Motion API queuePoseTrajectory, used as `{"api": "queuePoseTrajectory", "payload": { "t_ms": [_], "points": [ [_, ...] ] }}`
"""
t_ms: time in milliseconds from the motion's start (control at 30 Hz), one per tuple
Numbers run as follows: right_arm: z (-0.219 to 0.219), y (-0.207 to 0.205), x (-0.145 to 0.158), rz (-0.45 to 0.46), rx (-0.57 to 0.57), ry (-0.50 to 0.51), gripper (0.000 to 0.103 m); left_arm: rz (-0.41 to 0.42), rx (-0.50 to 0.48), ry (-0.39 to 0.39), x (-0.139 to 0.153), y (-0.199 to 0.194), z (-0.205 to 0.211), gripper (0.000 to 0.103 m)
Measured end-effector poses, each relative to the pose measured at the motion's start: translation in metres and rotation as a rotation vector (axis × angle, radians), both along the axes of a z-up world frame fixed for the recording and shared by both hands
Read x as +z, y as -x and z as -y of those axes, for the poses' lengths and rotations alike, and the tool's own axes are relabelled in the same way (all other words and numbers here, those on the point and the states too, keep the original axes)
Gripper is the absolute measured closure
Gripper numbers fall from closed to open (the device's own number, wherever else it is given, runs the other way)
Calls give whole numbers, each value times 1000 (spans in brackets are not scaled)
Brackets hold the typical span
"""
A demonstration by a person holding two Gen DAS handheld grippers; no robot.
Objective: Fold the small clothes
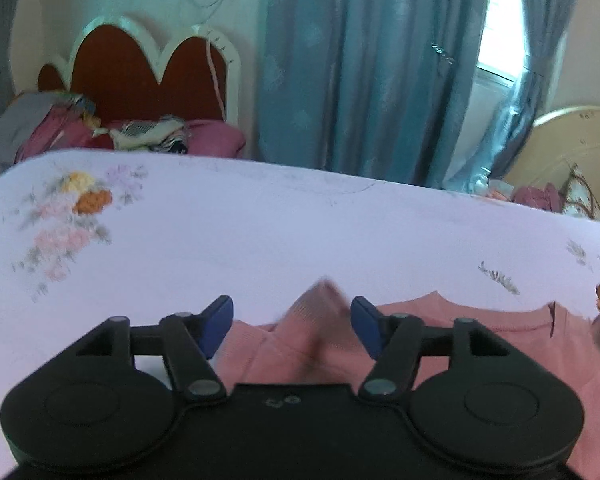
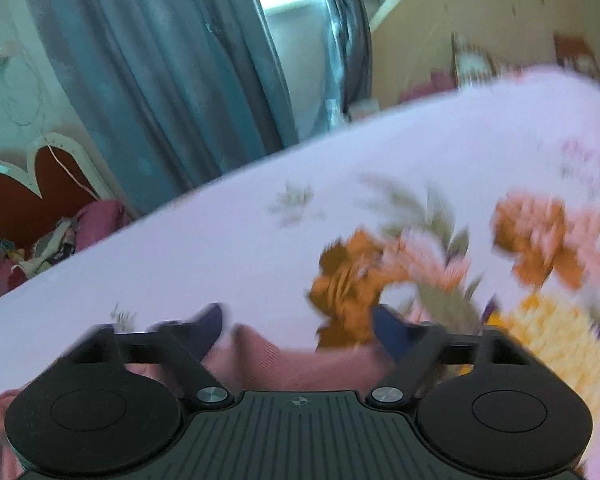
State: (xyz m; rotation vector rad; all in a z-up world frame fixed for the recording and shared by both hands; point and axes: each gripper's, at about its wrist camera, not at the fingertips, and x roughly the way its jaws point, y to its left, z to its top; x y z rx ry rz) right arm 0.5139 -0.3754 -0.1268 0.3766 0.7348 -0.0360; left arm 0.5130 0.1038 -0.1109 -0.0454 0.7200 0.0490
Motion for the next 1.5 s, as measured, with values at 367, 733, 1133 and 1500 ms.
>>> {"api": "queuePoseTrajectory", "payload": {
  "t_ms": [367,733,1133,1500],
  "points": [
    [-27,-9,-35,-78,192,57,41,-121,-57,-5,-36,-17,1,35],
    [-41,-9,-42,-88,253,129,94,-66,-84,12,-48,4,-3,98],
    [-23,-10,-59,-67,-1,88,94,-21,18,-15,-60,5,-4,98],
    [-47,35,-13,13,130,104,88,47,-75,-20,-17,42,15,61]
  ]
}}
